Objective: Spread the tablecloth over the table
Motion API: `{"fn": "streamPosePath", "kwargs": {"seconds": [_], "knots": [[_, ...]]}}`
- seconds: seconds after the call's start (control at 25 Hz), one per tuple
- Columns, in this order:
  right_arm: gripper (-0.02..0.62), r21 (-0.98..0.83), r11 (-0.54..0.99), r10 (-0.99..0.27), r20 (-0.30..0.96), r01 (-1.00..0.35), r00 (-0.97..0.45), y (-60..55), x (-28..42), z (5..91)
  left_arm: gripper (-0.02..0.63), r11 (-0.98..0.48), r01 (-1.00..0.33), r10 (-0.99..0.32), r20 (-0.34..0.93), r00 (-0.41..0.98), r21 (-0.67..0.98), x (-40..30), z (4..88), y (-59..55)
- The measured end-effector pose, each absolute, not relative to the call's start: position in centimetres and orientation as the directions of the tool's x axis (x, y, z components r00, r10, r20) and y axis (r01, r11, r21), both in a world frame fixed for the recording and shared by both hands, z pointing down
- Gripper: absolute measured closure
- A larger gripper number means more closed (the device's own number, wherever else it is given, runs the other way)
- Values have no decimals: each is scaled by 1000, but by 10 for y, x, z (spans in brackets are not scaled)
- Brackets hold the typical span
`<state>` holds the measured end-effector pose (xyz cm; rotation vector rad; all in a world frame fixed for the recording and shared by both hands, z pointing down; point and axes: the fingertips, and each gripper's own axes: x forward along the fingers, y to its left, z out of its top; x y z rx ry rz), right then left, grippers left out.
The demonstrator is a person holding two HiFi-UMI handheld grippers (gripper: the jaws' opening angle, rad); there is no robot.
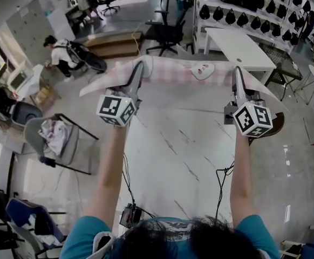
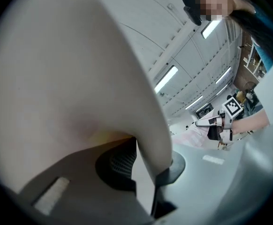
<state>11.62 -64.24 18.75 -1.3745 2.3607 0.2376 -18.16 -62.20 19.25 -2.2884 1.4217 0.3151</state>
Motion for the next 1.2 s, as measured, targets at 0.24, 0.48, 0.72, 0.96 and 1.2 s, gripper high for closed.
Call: {"fn": "streamPosePath", "kwargs": {"seconds": [0.24, 0.48, 0.72, 0.96, 1.2], "knots": [[575, -141, 486, -854, -287, -862, -435, -632, 126, 266, 552, -438, -888, -838, -295, 459, -139, -177, 261, -618], [574, -180, 479, -873, -203, -859, -444, -601, 123, 310, 548, -454, -891, -865, -227, 447, -23, -184, 312, -588], [572, -233, 463, -886, -155, -855, -437, -569, 120, 335, 545, -476, -875, -872, -174, 458, 84, -190, 343, -555], [572, -316, 423, -905, -99, -849, -414, -535, 123, 365, 543, -483, -856, -875, -120, 469, 182, -192, 372, -523], [569, -383, 383, -915, -30, -841, -403, -494, 123, 402, 543, -463, -840, -882, -55, 468, 283, -196, 412, -486]]}}
